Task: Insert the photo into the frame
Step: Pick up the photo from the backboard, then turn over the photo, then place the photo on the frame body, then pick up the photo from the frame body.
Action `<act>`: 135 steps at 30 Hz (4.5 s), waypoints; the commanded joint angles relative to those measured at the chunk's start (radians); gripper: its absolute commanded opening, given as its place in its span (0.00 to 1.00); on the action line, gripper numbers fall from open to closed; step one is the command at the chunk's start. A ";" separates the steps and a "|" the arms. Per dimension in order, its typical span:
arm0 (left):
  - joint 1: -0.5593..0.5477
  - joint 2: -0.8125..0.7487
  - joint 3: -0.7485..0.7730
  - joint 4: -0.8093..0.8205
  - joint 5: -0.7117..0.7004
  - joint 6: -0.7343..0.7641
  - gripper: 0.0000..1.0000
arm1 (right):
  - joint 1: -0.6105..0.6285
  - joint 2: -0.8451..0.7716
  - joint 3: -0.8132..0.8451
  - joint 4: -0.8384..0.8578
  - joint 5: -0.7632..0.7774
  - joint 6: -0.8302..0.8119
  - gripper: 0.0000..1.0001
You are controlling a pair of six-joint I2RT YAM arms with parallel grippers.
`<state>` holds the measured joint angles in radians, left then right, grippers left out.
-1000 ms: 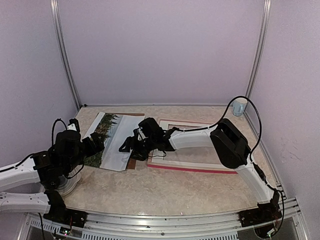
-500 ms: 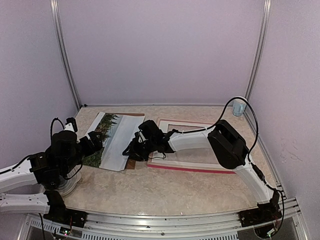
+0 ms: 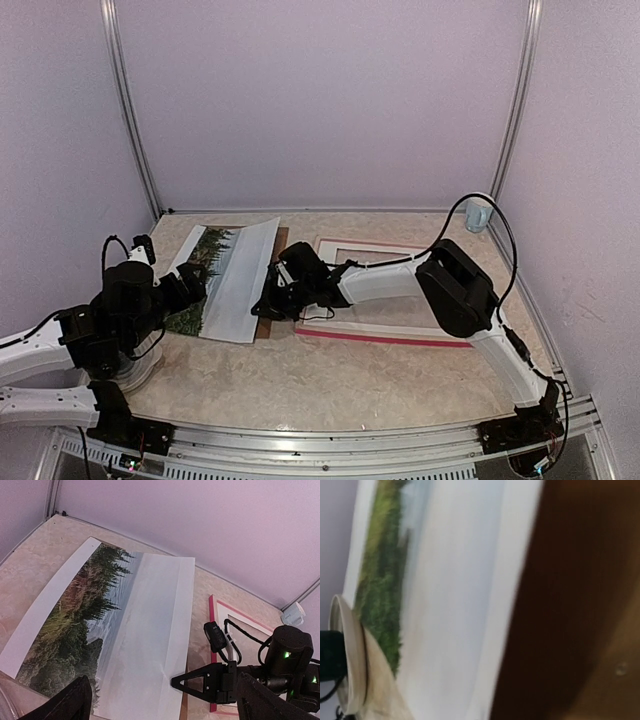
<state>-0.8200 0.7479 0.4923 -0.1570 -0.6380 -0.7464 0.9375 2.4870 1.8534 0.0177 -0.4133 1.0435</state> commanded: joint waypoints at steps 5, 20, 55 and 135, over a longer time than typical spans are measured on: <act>-0.007 -0.002 -0.004 0.032 -0.009 0.017 0.99 | -0.057 -0.229 -0.020 -0.012 0.091 -0.425 0.02; -0.012 0.004 -0.004 0.040 -0.011 0.019 0.99 | -0.078 -0.539 -0.054 -0.224 0.525 -0.975 0.02; -0.014 -0.264 -0.092 -0.069 -0.146 -0.100 0.99 | 0.243 -0.741 -0.768 0.294 1.092 -1.625 0.02; -0.004 0.462 -0.104 0.302 0.155 -0.029 0.99 | -0.402 -0.474 -0.504 -0.206 -0.232 -0.602 0.75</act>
<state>-0.8341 1.1683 0.3798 0.0967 -0.5117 -0.7944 0.5381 1.9869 1.3022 -0.2165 -0.5900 0.4061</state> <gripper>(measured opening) 0.989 0.761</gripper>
